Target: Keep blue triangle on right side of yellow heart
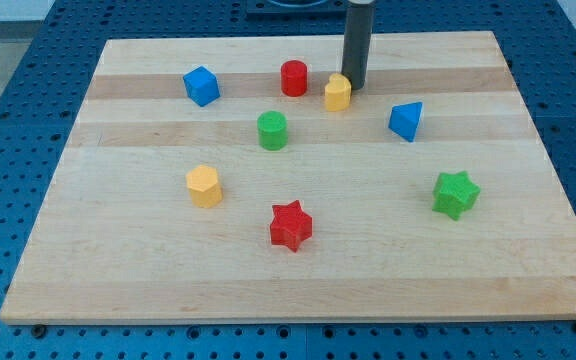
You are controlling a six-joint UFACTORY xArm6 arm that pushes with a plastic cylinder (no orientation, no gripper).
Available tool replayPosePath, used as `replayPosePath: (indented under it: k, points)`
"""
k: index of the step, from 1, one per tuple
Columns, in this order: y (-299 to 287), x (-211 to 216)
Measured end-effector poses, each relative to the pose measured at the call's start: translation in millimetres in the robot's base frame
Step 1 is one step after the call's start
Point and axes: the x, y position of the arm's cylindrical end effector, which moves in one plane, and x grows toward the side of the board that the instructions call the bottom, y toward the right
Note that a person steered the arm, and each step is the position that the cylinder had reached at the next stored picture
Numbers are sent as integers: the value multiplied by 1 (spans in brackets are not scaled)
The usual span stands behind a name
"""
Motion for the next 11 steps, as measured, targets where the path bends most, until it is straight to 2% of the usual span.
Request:
replayPosePath:
  k: [4, 5, 6, 7, 8, 9, 11]
  points:
    - [-33, 48]
    - [-25, 32]
    - [10, 6]
    - [77, 9]
    - [121, 43]
    - [106, 69]
    - [71, 70]
